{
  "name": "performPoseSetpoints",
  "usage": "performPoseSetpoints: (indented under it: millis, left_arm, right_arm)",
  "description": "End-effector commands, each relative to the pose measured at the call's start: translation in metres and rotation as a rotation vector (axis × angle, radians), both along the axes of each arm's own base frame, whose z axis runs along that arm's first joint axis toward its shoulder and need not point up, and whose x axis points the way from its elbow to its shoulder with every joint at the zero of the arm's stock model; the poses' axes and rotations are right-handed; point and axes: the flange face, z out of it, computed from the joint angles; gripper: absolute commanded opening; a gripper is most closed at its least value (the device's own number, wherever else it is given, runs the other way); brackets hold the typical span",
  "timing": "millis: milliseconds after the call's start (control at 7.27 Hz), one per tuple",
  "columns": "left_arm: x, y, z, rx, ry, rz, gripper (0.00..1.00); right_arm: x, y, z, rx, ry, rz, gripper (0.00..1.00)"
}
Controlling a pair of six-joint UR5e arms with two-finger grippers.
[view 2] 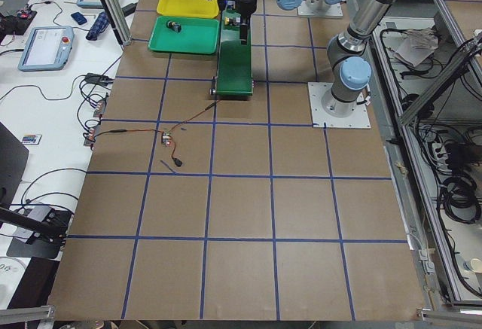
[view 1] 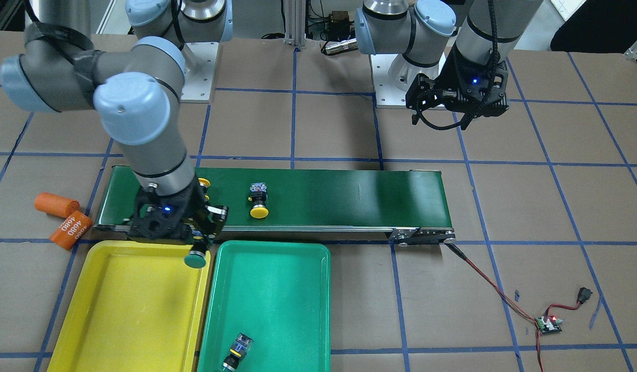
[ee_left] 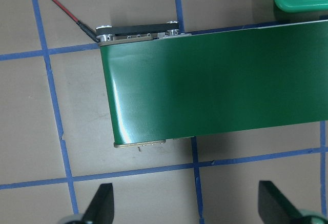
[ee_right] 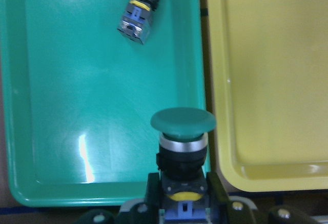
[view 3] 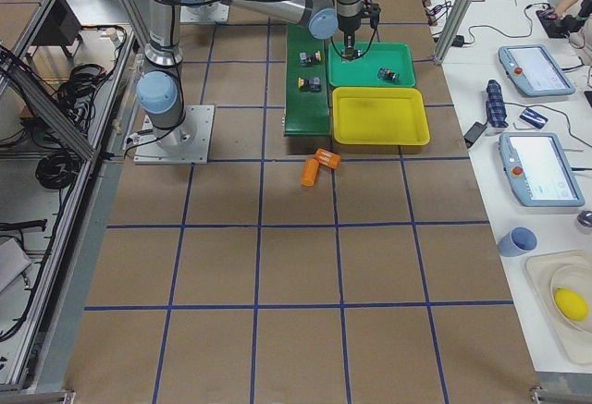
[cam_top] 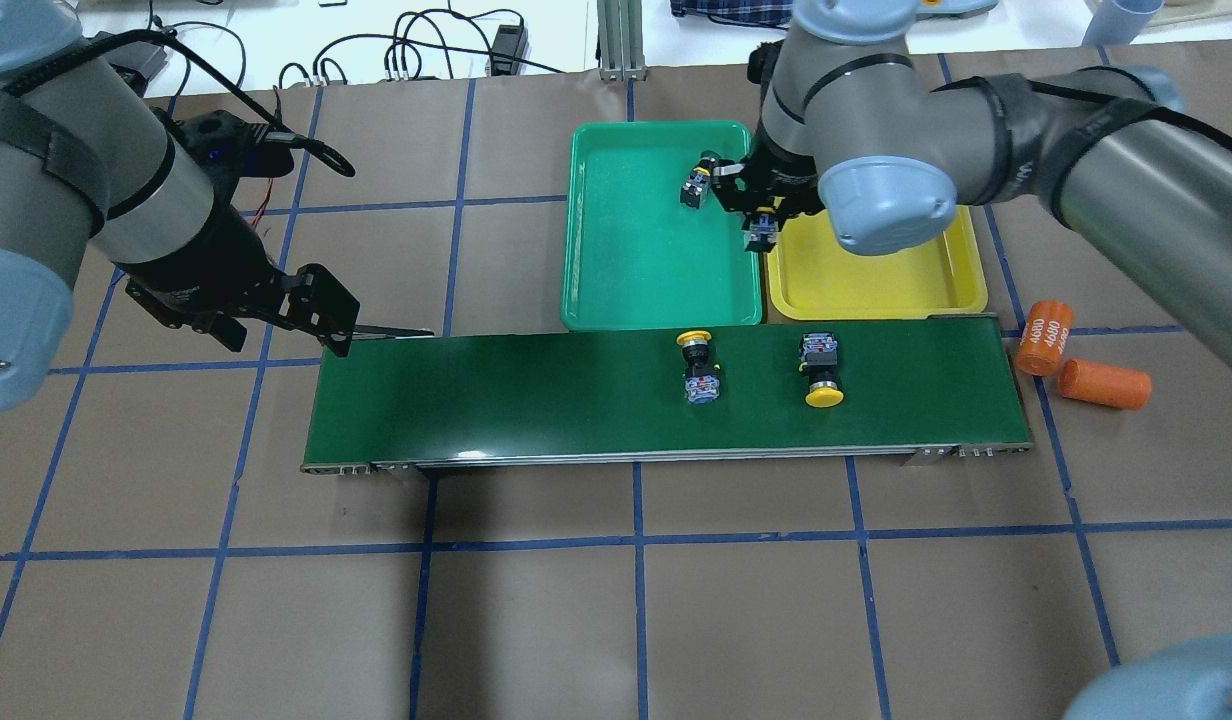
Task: Sort buttons by color to trays
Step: 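Carry the green button with the right gripper into the green tray and release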
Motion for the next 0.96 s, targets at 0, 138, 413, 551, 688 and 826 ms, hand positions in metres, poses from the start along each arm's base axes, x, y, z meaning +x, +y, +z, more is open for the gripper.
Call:
performPoseSetpoints:
  millis: [0, 138, 413, 551, 688, 826]
  left_arm:
    - [0.000, 0.000, 0.000, -0.004, 0.000, 0.000, 1.00]
    - [0.000, 0.000, -0.001, -0.002, 0.000, 0.000, 1.00]
    - [0.000, 0.000, -0.001, -0.004, 0.000, 0.000, 1.00]
    - [0.000, 0.000, 0.000, -0.005, 0.000, 0.000, 1.00]
    - [0.000, 0.000, 0.000, -0.005, 0.000, 0.000, 1.00]
    - [0.000, 0.000, -0.001, -0.004, 0.000, 0.000, 1.00]
  right_arm:
    - [0.056, -0.024, -0.031, 0.013, -0.020, -0.022, 0.00]
    - [0.067, -0.035, -0.038, -0.002, -0.021, -0.013, 0.00]
    - [0.070, -0.046, -0.075, 0.013, -0.018, -0.013, 0.00]
    - [0.071, -0.050, -0.097, 0.025, -0.016, -0.012, 0.00]
    - [0.073, -0.054, -0.109, 0.016, -0.019, -0.008, 0.00]
    - [0.074, -0.057, -0.111, -0.009, -0.019, 0.002, 0.48]
